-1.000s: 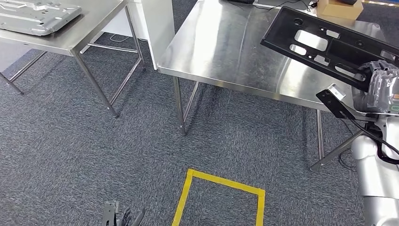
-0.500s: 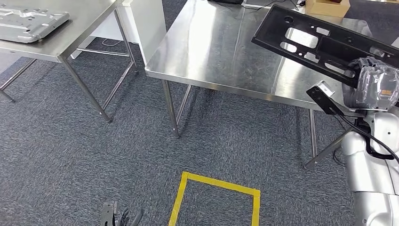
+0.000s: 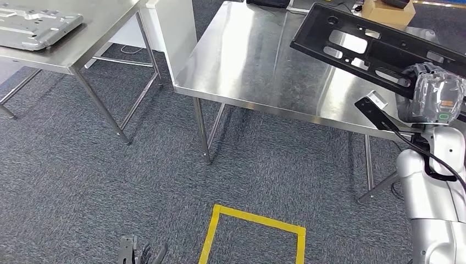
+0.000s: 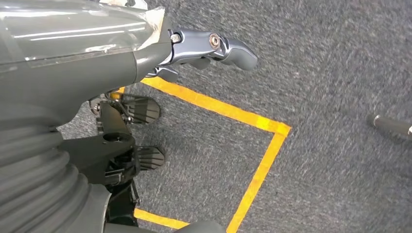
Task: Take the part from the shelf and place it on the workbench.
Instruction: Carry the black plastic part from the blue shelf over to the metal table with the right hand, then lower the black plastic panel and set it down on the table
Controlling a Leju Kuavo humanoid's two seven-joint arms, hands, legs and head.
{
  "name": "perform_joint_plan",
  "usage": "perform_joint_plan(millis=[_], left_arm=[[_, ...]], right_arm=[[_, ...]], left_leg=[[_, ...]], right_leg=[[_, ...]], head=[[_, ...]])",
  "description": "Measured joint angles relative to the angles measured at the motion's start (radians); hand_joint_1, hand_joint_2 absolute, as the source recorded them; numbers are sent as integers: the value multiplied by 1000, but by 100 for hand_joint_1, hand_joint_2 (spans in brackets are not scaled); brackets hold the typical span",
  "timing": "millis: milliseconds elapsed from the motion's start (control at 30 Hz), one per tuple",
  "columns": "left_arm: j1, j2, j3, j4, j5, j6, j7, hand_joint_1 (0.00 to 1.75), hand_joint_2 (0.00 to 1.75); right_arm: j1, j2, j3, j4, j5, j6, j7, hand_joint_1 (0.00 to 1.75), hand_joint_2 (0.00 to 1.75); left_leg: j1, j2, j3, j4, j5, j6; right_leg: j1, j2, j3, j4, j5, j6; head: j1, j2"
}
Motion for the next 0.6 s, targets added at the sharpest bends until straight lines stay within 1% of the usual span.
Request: perform_joint_plan(millis=[67, 100, 133, 167, 200, 233, 267, 300, 333, 367, 400, 433, 467, 500, 533, 600], left_arm=[[0, 0, 0, 0, 0, 0, 0, 0, 175], [0, 1, 0, 0, 0, 1, 0, 0, 175], [0, 1, 0, -1, 0, 1, 0, 0, 175], [0, 2, 0, -1, 0, 1, 0, 0, 175], [0, 2, 0, -1, 0, 1, 0, 0, 175], [0, 2, 0, -1, 0, 1, 0, 0, 175], [0, 2, 0, -1, 0, 1, 0, 0, 175], [1, 2, 0, -1, 0, 1, 0, 0, 175], [1, 2, 0, -1, -1, 1, 0, 0, 175], [1, 2, 0, -1, -1, 1, 0, 0, 175], [1, 2, 0, -1, -1, 1, 0, 0, 175], [1, 3, 0, -1, -2, 1, 0, 0, 175], [1, 5, 0, -1, -2, 1, 0, 0, 175], [1, 6, 0, -1, -2, 1, 0, 0, 175], [1, 7, 0, -1, -2, 1, 0, 0, 175], [1, 7, 0, -1, -1, 1, 0, 0, 175]], right_arm=[[1, 1, 1, 3, 0, -1, 0, 175, 175], [2, 1, 1, 4, 0, -1, 0, 175, 175], [2, 1, 1, 4, 0, -2, 0, 175, 175], [1, 2, 1, 4, 0, -2, 0, 175, 175], [1, 2, 1, 4, 0, -2, 0, 175, 175], [1, 3, 1, 4, 0, -2, 0, 175, 175], [0, 4, 1, 5, 0, -2, 0, 175, 175], [0, 6, 2, 5, 0, -2, 0, 175, 175], [1, 7, 2, 6, 0, -2, 0, 175, 175], [1, 8, 3, 7, 0, -2, 0, 175, 175], [1, 9, 3, 7, 0, -2, 0, 175, 175], [1, 10, 3, 8, 0, -3, 0, 175, 175], [0, 11, 3, 8, -1, -4, 0, 175, 175], [-1, 11, 3, 9, -1, -4, 0, 175, 175], [-1, 11, 3, 9, -1, -5, 0, 175, 175], [1, 11, 3, 9, -2, -7, 0, 175, 175]], left_leg=[[-3, 1, -1, 2, -7, -8], [-1, 1, -2, 4, -11, -12], [1, 2, -5, 13, -19, -17], [3, 2, -16, 39, -34, -22], [5, 1, -42, 90, -58, -28], [6, 1, -79, 160, -86, -33], [7, 1, -122, 231, -111, -36], [8, 1, -162, 288, -125, -37], [8, 1, -184, 307, -116, -35], [8, 1, -185, 285, -85, -31], [7, 1, -169, 233, -41, -25], [5, -1, -139, 158, 6, -17], [3, -3, -110, 94, 38, -8], [0, -4, -87, 49, 53, -1], [-4, -5, -74, 23, 55, 4], [-6, -5, -65, 11, 48, 9]], right_leg=[[4, 6, 5, -6, -5, -19], [2, 8, 5, -5, -8, -27], [0, 9, 9, -5, -11, -35], [-1, 10, 14, -6, -14, -43], [-2, 11, 19, -6, -18, -51], [-1, 11, 23, -6, -23, -58], [1, 11, 26, -6, -26, -63], [3, 12, 29, -6, -30, -66], [6, 14, 33, -6, -33, -67], [8, 16, 40, -6, -38, -67], [9, 18, 47, -6, -43, -67], [10, 20, 56, -6, -50, -65], [13, 21, 63, -7, -54, -63], [14, 22, 66, -8, -58, -60], [15, 23, 66, -10, -60, -56], [15, 24, 67, -15, -62, -46]], head=[[0, 0], [-1, 0], [-3, 0], [-4, 0], [-6, 0], [-7, 0], [-8, 0], [-8, 0], [-8, 0], [-8, 0], [-8, 0], [-7, 0], [-6, 0], [-6, 0], [-7, 0], [-11, 0]])
